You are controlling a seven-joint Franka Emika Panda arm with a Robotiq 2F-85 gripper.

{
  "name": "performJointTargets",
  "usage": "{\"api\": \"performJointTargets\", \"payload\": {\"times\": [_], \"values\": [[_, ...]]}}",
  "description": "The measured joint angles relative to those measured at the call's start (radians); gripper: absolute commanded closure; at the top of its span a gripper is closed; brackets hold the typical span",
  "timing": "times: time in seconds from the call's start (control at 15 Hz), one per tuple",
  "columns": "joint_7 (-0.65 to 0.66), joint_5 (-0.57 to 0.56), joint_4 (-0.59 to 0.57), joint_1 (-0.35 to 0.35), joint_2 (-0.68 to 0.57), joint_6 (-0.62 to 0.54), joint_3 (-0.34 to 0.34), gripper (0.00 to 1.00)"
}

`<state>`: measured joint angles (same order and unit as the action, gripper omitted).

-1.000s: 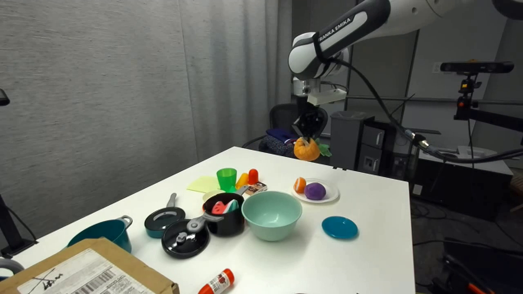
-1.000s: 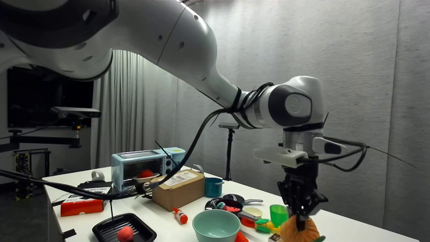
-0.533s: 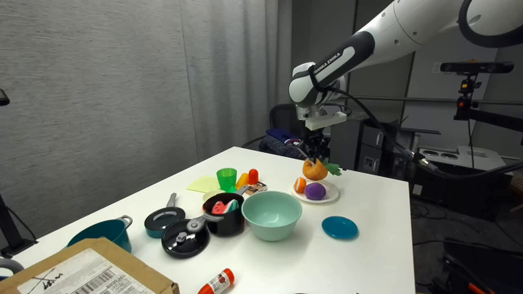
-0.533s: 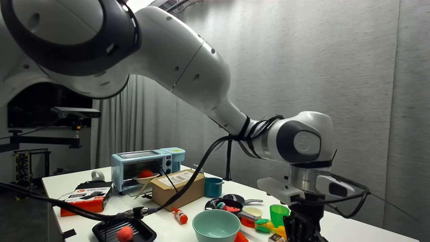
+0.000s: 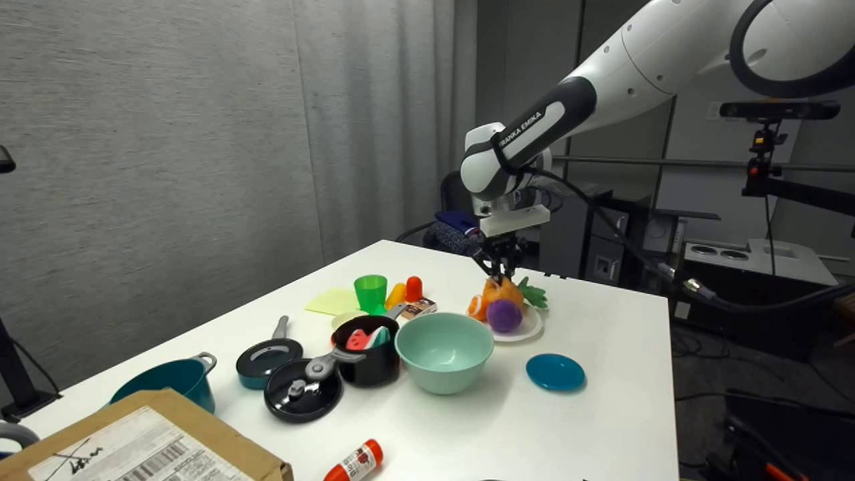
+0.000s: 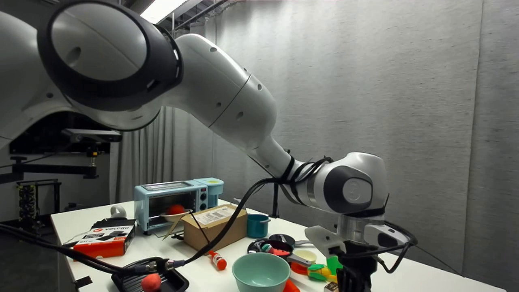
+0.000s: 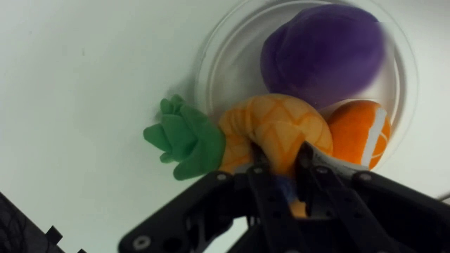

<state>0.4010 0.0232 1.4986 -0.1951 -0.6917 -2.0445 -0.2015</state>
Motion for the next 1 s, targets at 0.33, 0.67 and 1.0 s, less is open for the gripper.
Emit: {"api": "performJointTargets", "payload": {"times": [0.33,0.67,1.0], "values": [[0.040,0.000,0.000,0.031,-0.004,0.000,0.000,0.10],[0.059,0.000,-0.001,0.049,-0.004,0.000,0.001,0.00],[0.013,0.024,-0.004,0.054,0.026,-0.037,0.039,0.00]]}}
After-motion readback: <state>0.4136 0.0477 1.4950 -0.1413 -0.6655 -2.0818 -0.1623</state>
